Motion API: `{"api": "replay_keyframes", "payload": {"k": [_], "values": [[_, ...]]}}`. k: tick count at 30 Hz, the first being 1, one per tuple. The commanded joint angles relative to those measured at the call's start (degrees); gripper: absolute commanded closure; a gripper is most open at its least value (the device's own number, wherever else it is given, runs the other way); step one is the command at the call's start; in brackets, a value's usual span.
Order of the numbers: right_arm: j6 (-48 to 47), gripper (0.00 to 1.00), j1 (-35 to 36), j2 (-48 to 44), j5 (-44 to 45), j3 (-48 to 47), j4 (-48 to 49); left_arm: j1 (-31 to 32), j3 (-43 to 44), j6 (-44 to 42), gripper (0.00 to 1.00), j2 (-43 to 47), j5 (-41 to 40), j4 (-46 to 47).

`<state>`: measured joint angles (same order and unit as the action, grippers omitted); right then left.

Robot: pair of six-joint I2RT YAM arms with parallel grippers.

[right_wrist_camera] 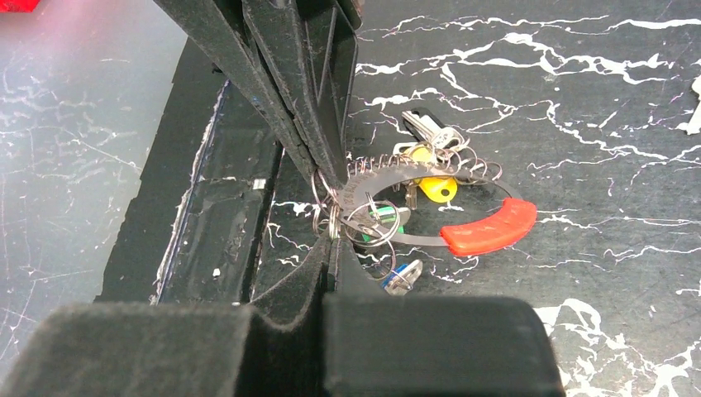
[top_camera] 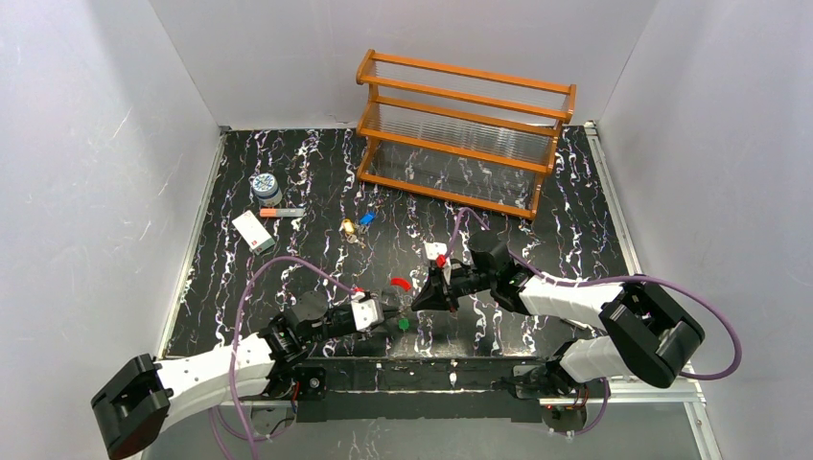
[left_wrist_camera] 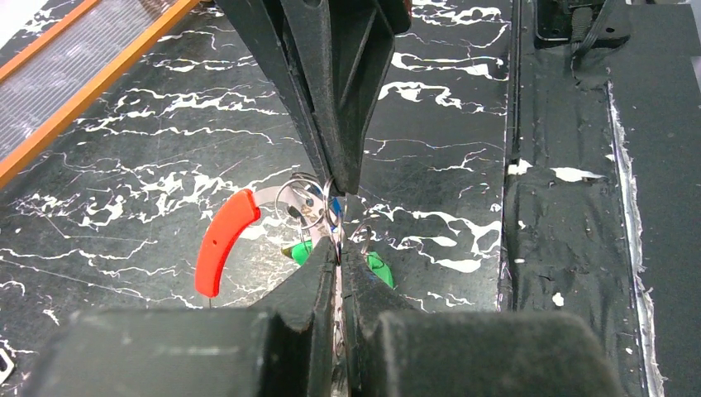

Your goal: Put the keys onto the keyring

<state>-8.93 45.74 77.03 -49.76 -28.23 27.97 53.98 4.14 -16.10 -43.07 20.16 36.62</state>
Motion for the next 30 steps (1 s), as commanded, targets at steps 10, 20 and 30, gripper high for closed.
{"api": "replay_keyframes", "payload": {"k": [10, 20, 30], "values": [[2.6, 0.99, -2.3, -0.6, -0.3, 1.3, 3.8, 0.2, -2.3, 0.8, 1.00, 5.8, -5.5, -5.1], [0.3, 0.78, -2.3, -1.1, -2.8, -0.9, 1.5, 0.3, -1.1, 0.1, 1.00, 4.5, -5.0, -4.7], [-4.2, 0.69, -2.3, -4.6, -3.4, 1.3, 1.5, 0.3, -1.4, 1.3, 1.00, 3.2, -4.4, -2.1]]}}
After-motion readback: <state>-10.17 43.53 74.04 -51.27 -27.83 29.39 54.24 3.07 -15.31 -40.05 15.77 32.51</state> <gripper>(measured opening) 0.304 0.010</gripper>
